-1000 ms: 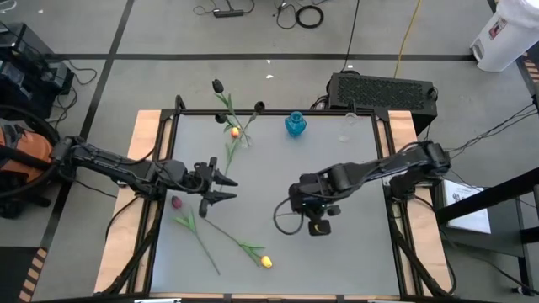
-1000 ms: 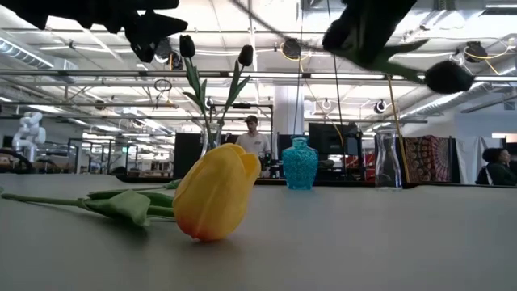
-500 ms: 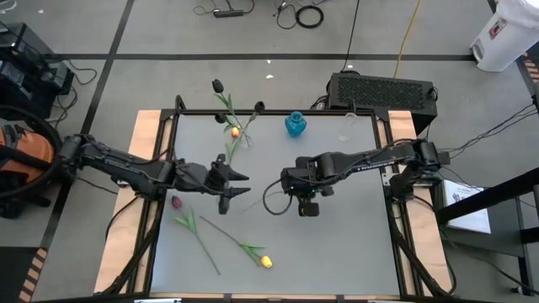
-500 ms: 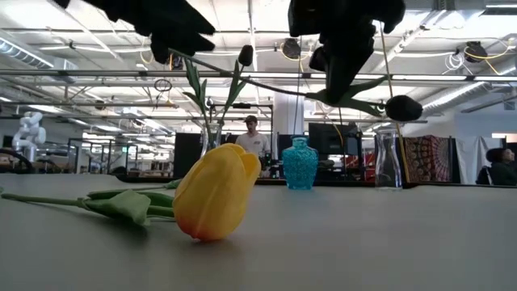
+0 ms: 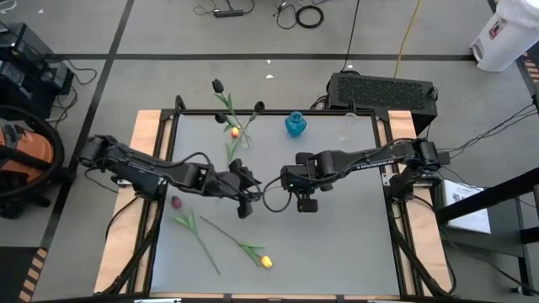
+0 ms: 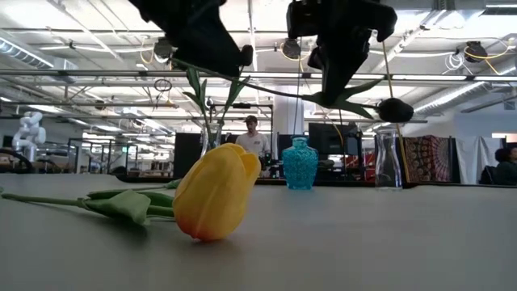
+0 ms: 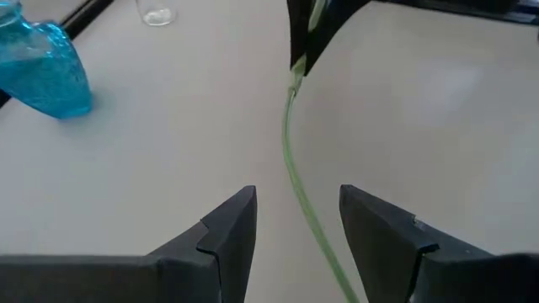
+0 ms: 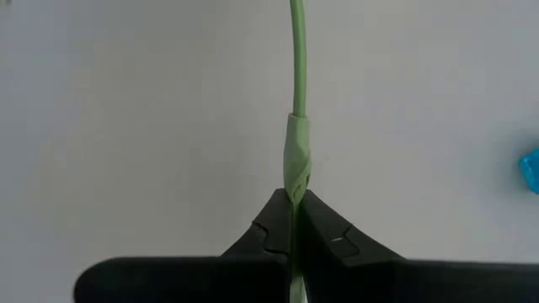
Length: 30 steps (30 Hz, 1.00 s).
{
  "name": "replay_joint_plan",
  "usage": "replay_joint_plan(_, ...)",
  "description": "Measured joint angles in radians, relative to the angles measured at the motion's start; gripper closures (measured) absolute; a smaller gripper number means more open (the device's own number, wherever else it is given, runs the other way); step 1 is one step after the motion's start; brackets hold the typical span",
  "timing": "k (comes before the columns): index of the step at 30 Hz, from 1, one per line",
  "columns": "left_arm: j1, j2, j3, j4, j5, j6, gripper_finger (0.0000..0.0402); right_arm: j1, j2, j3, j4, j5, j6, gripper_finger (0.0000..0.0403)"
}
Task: Sort flowers into vase by color
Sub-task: Put the black flower into the left transparent flower vase
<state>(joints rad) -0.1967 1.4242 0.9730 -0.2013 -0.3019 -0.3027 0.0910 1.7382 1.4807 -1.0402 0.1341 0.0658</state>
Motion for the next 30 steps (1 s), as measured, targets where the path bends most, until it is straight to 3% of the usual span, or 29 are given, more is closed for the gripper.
replay_joint_plan(25, 0.0, 0.08, 0.031, 0.001, 0.0, -0.007, 0.0224, 0.002, 0.0, 0.0, 0.072, -0.002, -0.003, 0.0403)
replay_joint_plan(30, 0.0, 0.08, 0.031, 0.0, 0.0, -0.007, 0.0242, 0.002, 0.0, 0.0, 0.072, -0.003, -0.002, 0.0403)
